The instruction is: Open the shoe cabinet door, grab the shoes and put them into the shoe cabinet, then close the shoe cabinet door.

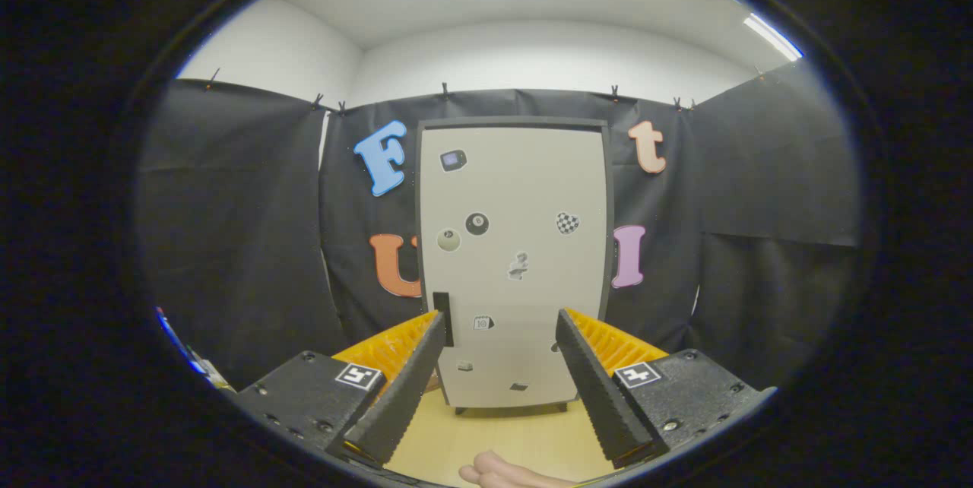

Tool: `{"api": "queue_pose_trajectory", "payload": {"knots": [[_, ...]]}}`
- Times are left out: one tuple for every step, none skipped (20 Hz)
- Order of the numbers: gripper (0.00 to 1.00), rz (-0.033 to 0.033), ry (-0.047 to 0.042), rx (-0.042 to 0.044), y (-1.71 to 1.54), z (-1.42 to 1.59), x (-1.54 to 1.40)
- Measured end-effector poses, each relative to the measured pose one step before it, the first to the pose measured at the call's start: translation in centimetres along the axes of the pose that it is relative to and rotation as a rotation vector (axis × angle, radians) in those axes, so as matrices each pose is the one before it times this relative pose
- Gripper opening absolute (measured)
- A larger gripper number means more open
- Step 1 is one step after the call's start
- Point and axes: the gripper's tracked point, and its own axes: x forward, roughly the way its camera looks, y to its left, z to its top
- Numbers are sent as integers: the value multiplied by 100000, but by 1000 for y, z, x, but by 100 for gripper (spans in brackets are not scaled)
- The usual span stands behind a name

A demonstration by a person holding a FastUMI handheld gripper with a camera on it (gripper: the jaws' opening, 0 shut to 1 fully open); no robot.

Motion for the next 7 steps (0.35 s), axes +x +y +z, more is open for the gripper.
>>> {"api": "queue_pose_trajectory", "payload": {"knots": [[97, -391, -1480, -763, 21, 569, -700], [97, -291, -610, -367, -10, 281, -713], [97, 396, -973, 657, 36, 438, -642], [96, 27, -1386, 890, 18, 441, -532], [96, -227, -1206, 52, -57, 335, -308], [96, -1047, -412, -800, -253, -72, -139], [97, -322, -353, -896, -20, -3, -196]]}}
